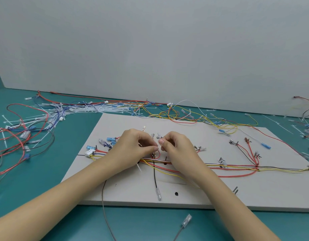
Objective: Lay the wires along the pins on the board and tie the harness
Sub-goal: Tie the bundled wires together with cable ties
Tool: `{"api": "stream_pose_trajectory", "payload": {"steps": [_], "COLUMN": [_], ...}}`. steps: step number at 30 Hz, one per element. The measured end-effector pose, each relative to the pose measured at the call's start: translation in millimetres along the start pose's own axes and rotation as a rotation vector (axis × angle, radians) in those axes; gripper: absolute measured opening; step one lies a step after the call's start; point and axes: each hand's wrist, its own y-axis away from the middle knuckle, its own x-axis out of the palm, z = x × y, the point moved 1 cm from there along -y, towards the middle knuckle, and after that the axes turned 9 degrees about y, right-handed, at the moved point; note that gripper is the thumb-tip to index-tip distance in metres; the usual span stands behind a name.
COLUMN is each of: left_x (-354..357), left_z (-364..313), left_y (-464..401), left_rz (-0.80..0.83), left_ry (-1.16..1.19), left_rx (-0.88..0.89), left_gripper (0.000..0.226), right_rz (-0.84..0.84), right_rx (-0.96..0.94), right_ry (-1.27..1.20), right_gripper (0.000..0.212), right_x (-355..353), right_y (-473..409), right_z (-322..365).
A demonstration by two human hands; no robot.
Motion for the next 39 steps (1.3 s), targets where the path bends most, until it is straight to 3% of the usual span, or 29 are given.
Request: {"api": "stream_pose_trajectory", "payload": {"steps": [3,7,13,20,26,31,35,39], "left_x": [-1.9,-7.8,-8.3,-5.4,-1.1,-2.7,-1.5,1.2], "left_z": [-2.6,-1.8,-0.6,-2.1,-3.8,-5.3,-8.4,-13.8], "left_y": [-1.4,-2.3,-2.6,-1.2,-4.4,-4.1,-4.8,-3.6], "left_rz": [-0.007,0.031,0.086,0.115,0.159,0.203,0.170,0.024], "left_ry": [-0.152,-0.168,-0.157,-0.221,-0.356,-0.282,-0.269,-0.297], "left_rx": [0.053,0.014,-0.055,-0.041,-0.005,-0.080,-0.156,-0.204], "left_gripper": [0.009,0.021,0.016,0.014,0.011,0.010,0.017,0.025], "right_rz": [0.013,-0.024,-0.037,0.061,0.006,-0.003,-0.058,-0.087], "right_rx": [-0.002,-0.004,0.032,-0.030,-0.045,-0.018,-0.009,-0.004], "right_ry": [0.023,0.000,-0.126,0.051,0.013,-0.025,-0.120,-0.180], "right_gripper": [0.018,0.021,0.019,0.025,0.022,0.021,0.020,0.022], "right_x": [-6.4,-14.0,-14.0,2.1,4.6,1.5,-0.1,1.1], "right_y": [-5.6,-10.9,-8.8,1.1,-0.5,0.2,1.0,2.1], "right_z": [-1.1,-4.0,-4.1,-1.3,4.8,1.3,3.9,6.7]}}
